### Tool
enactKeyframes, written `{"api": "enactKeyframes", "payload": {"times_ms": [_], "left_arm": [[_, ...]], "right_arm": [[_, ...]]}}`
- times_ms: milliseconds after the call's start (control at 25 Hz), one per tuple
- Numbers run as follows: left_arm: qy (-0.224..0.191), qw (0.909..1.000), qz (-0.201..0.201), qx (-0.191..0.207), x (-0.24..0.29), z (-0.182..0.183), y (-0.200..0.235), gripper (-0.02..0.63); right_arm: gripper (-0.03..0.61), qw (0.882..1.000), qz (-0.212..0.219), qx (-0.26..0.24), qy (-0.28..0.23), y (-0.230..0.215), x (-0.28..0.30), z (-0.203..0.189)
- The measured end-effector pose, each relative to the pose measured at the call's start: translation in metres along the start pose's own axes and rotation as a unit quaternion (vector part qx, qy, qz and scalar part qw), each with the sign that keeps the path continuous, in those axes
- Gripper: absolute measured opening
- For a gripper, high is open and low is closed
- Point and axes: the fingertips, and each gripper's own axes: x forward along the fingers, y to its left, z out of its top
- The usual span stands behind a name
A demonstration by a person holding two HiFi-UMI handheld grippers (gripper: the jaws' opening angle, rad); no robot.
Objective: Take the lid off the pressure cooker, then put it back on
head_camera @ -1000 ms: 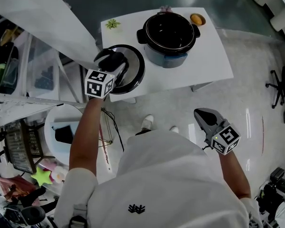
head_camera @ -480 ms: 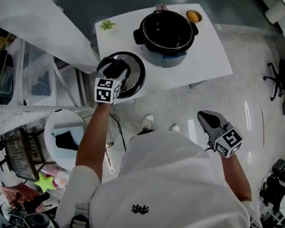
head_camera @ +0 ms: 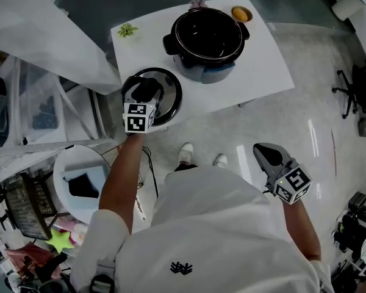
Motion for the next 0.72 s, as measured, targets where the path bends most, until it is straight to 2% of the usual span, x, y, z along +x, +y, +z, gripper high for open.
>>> {"api": "enactKeyframes", "payload": {"times_ms": [480, 720], "left_arm": [[-0.003, 0.9997, 0.012, 0.02, 0.017, -0.016, -0.004, 0.282], [-0.01, 0.9998, 0.014, 0.013, 0.016, -0.018, -0.003, 0.282]], "right_arm": [[0.014, 1.0, -0.02, 0.012, 0.015, -0.009, -0.004, -0.006], [0.014, 1.0, -0.019, 0.012, 0.011, -0.011, 0.0, -0.006]]}}
